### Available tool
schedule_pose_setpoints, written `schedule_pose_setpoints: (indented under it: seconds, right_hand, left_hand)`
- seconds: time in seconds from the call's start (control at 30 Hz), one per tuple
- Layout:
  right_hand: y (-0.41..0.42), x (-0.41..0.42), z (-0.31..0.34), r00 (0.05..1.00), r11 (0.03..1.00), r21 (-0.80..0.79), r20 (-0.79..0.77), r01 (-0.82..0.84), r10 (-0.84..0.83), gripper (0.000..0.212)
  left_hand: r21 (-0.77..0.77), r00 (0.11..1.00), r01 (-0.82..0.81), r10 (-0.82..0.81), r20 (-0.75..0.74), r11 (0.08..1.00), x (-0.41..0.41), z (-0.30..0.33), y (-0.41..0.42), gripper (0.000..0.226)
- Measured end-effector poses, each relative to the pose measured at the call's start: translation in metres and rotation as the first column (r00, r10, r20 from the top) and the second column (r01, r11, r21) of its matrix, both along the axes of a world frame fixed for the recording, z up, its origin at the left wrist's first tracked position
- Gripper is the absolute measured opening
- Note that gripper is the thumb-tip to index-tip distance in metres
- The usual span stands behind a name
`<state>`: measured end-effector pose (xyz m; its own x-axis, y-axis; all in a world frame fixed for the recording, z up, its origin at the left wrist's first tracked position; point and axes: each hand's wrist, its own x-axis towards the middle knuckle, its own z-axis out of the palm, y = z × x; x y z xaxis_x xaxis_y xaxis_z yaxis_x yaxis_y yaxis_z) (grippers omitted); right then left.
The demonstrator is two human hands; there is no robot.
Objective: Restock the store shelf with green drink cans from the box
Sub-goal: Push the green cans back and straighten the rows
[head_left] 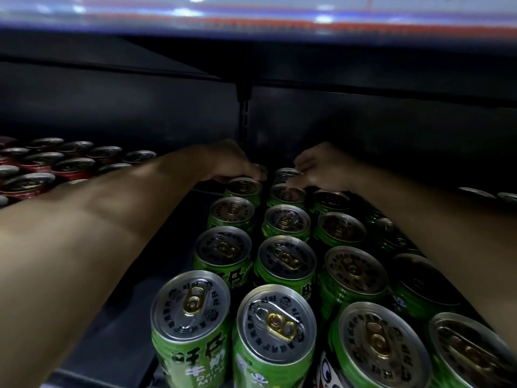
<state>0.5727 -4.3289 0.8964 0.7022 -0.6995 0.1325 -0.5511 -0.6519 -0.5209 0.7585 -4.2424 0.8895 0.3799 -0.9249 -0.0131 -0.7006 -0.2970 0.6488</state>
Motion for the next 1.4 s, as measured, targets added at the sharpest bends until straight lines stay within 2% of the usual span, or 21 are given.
schedule_pose_setpoints:
  seconds: [0.07,0.27,0.37,0.47,0.53,0.67,0.97,1.17,1.27,1.4]
  right_hand:
    - [0.0,-0.001,0.0,1.0,1.0,-0.005,0.006,0.003,-0.002,0.058]
    - [0.002,-0.002,0.001,1.0,0.999,-0.046,-0.02,-0.015,0.015,0.048]
    - [0.007,-0.001,-0.001,0.999,0.997,-0.07,-0.046,-0.027,0.024,0.05]
    - [0.016,-0.002,-0.004,0.998,0.992,-0.121,-0.063,-0.03,0.023,0.051]
    - [0.022,-0.005,-0.006,0.999,0.992,-0.126,-0.039,-0.02,0.015,0.054]
    - [0.035,-0.012,-0.01,1.0,0.985,-0.171,0.017,-0.001,0.004,0.035]
    - [0.077,-0.044,-0.002,0.999,0.992,-0.123,0.047,0.022,-0.017,0.028]
    - [0.131,-0.076,0.006,0.997,0.989,-0.151,-0.074,0.013,-0.025,0.028]
    - [0.163,-0.091,0.015,0.989,0.989,-0.15,-0.141,0.015,-0.036,0.027]
    - [0.196,-0.107,0.022,0.984,0.987,-0.162,-0.174,0.011,-0.04,0.033]
  left_hand:
    - [-0.001,0.999,0.003,-0.003,-0.034,1.0,0.0,0.0,0.002,0.026]
    - [0.002,0.995,-0.022,0.022,0.094,1.0,-0.005,-0.001,0.007,0.031]
    - [0.04,0.981,-0.003,-0.004,0.192,0.999,-0.008,-0.003,0.01,0.041]
    - [-0.01,0.984,-0.021,0.022,0.178,1.0,-0.007,-0.009,0.016,0.051]
    - [-0.021,0.973,-0.017,0.022,0.228,1.0,-0.008,-0.01,0.022,0.046]
    - [-0.006,0.943,0.017,-0.014,0.332,1.0,-0.01,-0.007,0.042,0.038]
    - [-0.124,0.938,0.056,-0.01,0.347,0.991,-0.039,-0.006,0.097,0.039]
    - [-0.087,0.935,0.057,-0.023,0.353,0.995,-0.059,0.011,0.146,0.055]
    - [-0.072,0.927,0.054,-0.023,0.375,0.996,-0.07,0.021,0.171,0.044]
    - [-0.053,0.944,0.071,-0.05,0.325,0.996,-0.078,0.026,0.201,0.033]
